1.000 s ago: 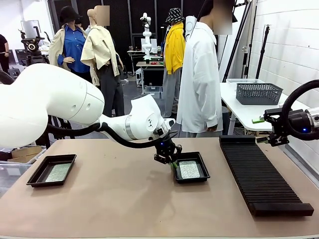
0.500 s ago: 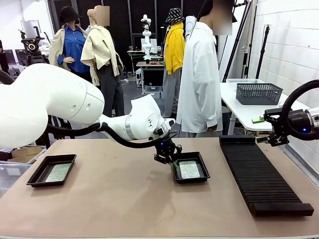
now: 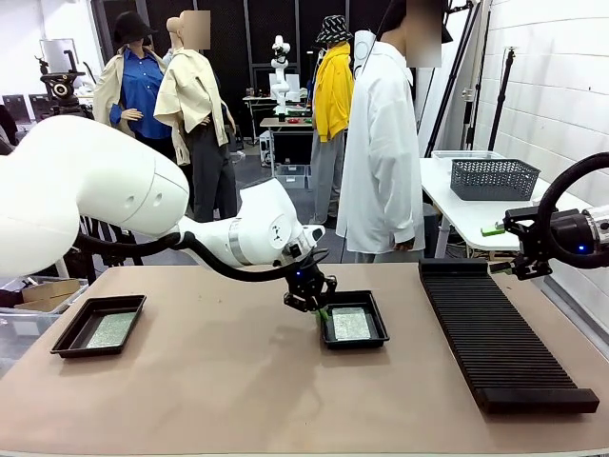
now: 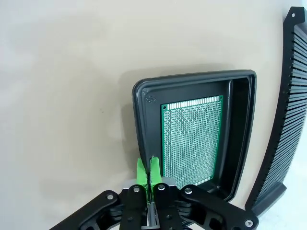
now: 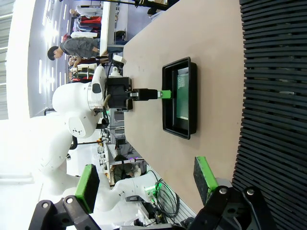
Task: Inspect and transfer BCBs to ESD trays.
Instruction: Pick up the ESD tray and place it on the left side of the table.
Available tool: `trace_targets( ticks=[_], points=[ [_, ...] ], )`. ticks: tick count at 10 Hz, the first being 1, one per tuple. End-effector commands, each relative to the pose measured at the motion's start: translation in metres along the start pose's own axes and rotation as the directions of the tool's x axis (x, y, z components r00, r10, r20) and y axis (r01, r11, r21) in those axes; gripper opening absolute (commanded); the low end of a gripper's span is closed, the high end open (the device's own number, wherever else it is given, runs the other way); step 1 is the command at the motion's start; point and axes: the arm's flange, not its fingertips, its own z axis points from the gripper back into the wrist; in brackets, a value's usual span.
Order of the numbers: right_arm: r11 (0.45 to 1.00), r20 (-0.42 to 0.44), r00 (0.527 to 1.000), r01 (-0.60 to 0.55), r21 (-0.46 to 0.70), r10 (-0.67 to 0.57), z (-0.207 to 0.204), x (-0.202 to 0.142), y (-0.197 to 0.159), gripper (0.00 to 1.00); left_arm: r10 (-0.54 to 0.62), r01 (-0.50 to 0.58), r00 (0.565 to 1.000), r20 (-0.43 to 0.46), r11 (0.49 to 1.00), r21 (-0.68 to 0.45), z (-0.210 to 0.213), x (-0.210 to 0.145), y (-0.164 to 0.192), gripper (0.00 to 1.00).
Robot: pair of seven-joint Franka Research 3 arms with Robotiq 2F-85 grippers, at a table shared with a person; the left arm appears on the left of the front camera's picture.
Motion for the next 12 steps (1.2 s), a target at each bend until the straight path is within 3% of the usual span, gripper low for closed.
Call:
trace_targets(
  ticks=[1,4,12],
  points=[
    [1.0,0.002,1.0,0.001,-0.001,-0.001,0.0,0.0,0.0,1.0,-0.062,0.062,0.998,-0.024,0.998,-0.012,0.013,-0.013,0.023,0.0],
    [1.0,0.002,1.0,0.001,-0.001,-0.001,0.0,0.0,0.0,1.0,-0.109,0.109,0.994,-0.013,0.994,-0.022,0.026,-0.014,0.054,0.0],
    [1.0,0.002,1.0,0.001,-0.001,-0.001,0.0,0.0,0.0,1.0,-0.11,0.111,0.994,0.02,0.992,-0.064,0.053,-0.017,0.132,0.0]
  ],
)
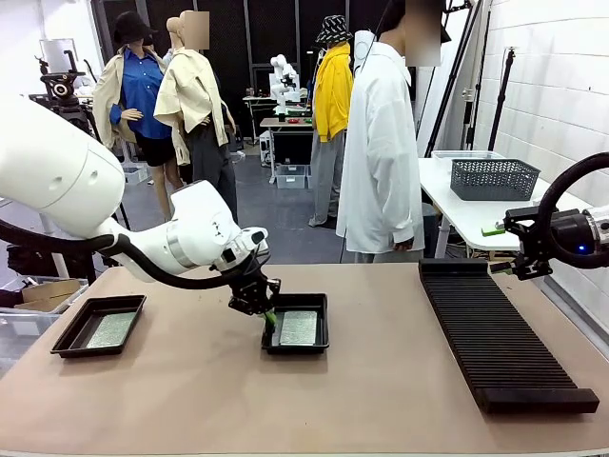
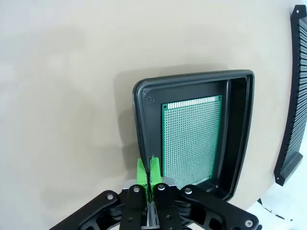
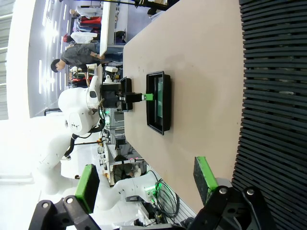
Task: Inspect and transfer BCBs to ESD trays.
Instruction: Pick up the ESD tray and place it on the left side of the table.
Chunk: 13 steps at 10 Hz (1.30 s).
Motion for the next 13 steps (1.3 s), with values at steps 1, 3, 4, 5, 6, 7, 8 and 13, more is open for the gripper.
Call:
trace_targets(
  ticks=[1,3,4,5,6,7,8,13],
  points=[
    [1.0,0.001,1.0,0.001,-0.001,-0.001,-0.001,0.0,0.0,1.0,-0.039,0.039,0.999,0.02,0.999,-0.023,0.01,-0.012,0.017,0.0],
    [1.0,0.001,1.0,0.001,-0.001,-0.001,-0.001,0.0,0.0,1.0,-0.056,0.056,0.998,0.021,0.998,0.002,0.016,-0.014,0.032,0.0],
    [1.0,0.001,1.0,0.001,-0.001,-0.001,-0.001,0.0,0.0,1.0,-0.047,0.047,0.999,0.022,0.999,0.008,0.019,-0.015,0.043,0.0],
    [1.0,0.001,1.0,0.001,-0.001,-0.001,-0.001,0.0,0.0,1.0,-0.036,0.035,0.999,0.024,0.999,0.009,0.022,-0.016,0.053,0.0],
    [1.0,0.001,1.0,0.001,-0.001,-0.001,-0.001,0.0,0.0,1.0,-0.03,0.029,0.999,0.025,0.999,0.021,0.026,-0.017,0.064,0.0],
    [1.0,0.001,1.0,0.001,-0.001,-0.001,-0.001,0.0,0.0,1.0,-0.021,0.02,0.999,0.03,0.999,0.033,0.031,-0.017,0.074,0.0],
    [1.0,0.001,1.0,0.001,-0.001,-0.001,-0.001,0.0,0.0,1.0,-0.025,0.023,0.999,0.037,0.999,0.045,0.036,-0.018,0.085,0.0],
    [1.0,0.001,1.0,0.001,-0.001,-0.001,-0.001,0.0,0.0,1.0,-0.045,0.045,0.999,0.027,0.998,0.032,0.07,-0.018,0.131,0.0]
  ],
)
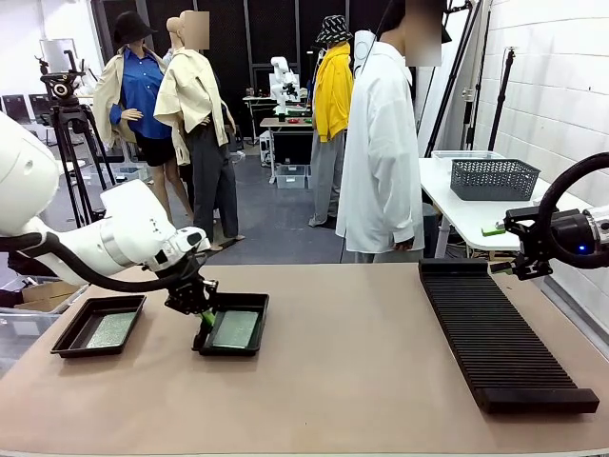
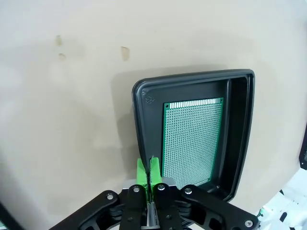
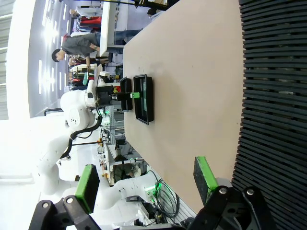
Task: Inspect and transfer BCBs to ESD trays.
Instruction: Pick up the ESD tray and place it on the left side of the table.
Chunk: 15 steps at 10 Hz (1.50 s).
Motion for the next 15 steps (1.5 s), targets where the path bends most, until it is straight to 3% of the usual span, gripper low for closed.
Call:
trace_targets(
  ticks=[1,8,14,15],
  points=[
    [1.0,0.0,1.0,0.0,-0.001,0.0,-0.001,0.0,0.0,1.0,-0.024,0.023,1.0,-0.008,0.999,-0.031,0.017,-0.01,0.022,0.0],
    [1.0,0.0,1.0,0.0,-0.001,0.0,-0.001,0.0,0.0,1.0,0.034,-0.031,0.999,-0.042,0.997,0.077,0.038,-0.021,0.074,0.0],
    [1.0,0.0,1.0,0.0,-0.001,0.0,-0.001,0.0,0.0,1.0,0.022,-0.019,0.999,-0.046,0.997,0.075,0.042,-0.022,0.081,0.0],
    [1.0,0.0,1.0,0.0,-0.001,0.0,-0.001,0.0,0.0,1.0,0.021,-0.017,0.999,-0.049,0.997,0.075,0.042,-0.022,0.081,0.12]
  ],
)
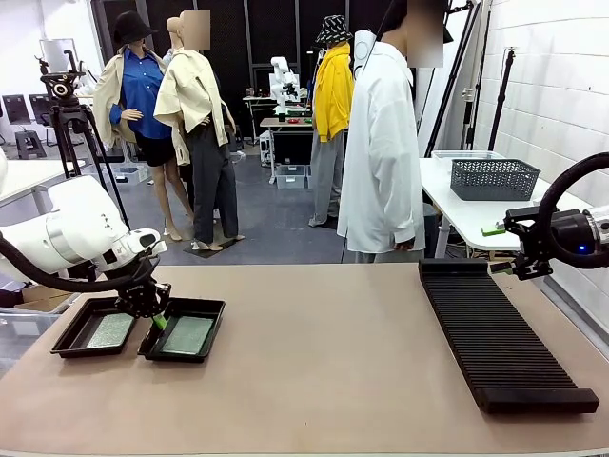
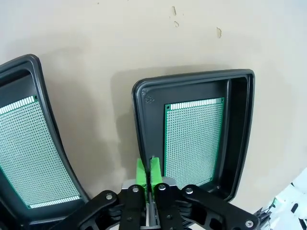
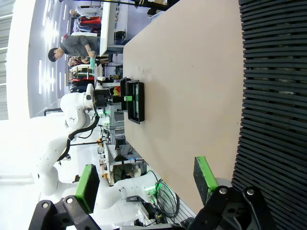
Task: Inspect and transfer BCBs to ESD trays.
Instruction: Pick up the ESD tray and place it on the left side of the table.
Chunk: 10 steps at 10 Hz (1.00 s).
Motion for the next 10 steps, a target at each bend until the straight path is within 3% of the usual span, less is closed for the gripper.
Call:
trace_targets(
  ticks=[1,4,5,10],
  points=[
    [1.0,0.0,1.0,0.0,-0.001,0.0,-0.001,0.0,0.0,1.0,-0.014,0.014,1.0,-0.016,1.0,0.007,0.005,-0.004,0.002,0.32],
    [1.0,0.0,1.0,0.0,-0.001,0.0,-0.001,0.0,0.0,1.0,0.009,-0.009,1.0,-0.022,1.0,-0.008,0.019,-0.009,0.0,0.91],
    [1.0,0.0,1.0,0.0,-0.001,0.0,-0.001,0.0,0.0,1.0,0.017,-0.018,1.0,-0.01,1.0,-0.02,0.025,-0.009,-0.001,1.0],
    [1.0,0.0,1.0,0.0,-0.001,0.0,-0.001,0.0,0.0,1.0,0.038,-0.038,0.999,0.0,0.998,-0.046,0.045,-0.016,-0.004,1.0]
  ],
)
